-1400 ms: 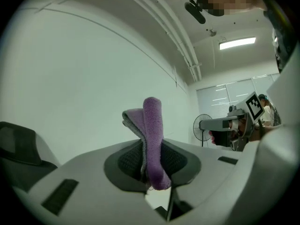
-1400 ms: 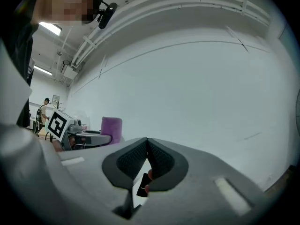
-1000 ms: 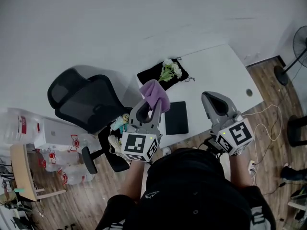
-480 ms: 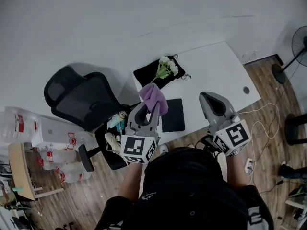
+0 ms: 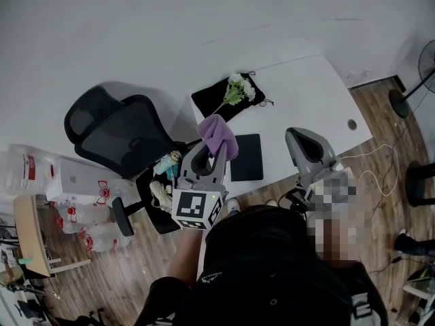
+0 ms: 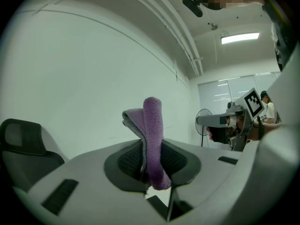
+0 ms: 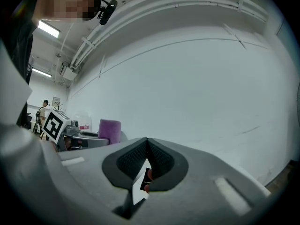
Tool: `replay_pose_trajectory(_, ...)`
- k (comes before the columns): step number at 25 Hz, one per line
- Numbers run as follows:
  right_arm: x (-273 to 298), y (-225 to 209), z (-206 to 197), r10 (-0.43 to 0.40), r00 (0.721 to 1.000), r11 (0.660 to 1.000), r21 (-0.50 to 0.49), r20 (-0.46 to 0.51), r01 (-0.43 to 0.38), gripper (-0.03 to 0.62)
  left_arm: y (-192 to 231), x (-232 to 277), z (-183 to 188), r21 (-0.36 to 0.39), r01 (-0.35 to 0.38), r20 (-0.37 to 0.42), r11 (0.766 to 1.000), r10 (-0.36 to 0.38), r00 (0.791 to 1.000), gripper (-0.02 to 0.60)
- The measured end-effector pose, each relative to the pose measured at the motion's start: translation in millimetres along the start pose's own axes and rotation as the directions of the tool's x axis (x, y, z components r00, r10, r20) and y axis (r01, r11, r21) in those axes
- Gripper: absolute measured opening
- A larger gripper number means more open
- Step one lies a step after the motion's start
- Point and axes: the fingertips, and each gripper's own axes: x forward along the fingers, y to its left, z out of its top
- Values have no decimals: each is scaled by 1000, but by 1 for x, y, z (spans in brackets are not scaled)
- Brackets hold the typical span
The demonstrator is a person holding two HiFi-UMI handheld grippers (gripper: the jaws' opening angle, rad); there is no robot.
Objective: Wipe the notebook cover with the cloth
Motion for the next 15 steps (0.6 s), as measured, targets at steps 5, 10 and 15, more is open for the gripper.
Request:
replay_pose_trajectory(5,-8,-4,-3,-6,1000,1000,5,7,6,5,-8,-3,-6,3,-8,-8,1000,8,1000,81)
replay_pose_trajectory(10,-18,-17,-7,-25,1000,1000,17,-3,25,5,-11,-4,-4,4,-21,-9,1000,21,1000,81)
replay_pose_trajectory(15,-22,-24,-11,-31,999,999,18,-12,31,5,-11,-2,-6,-2,-33,-13,999,33,999,81)
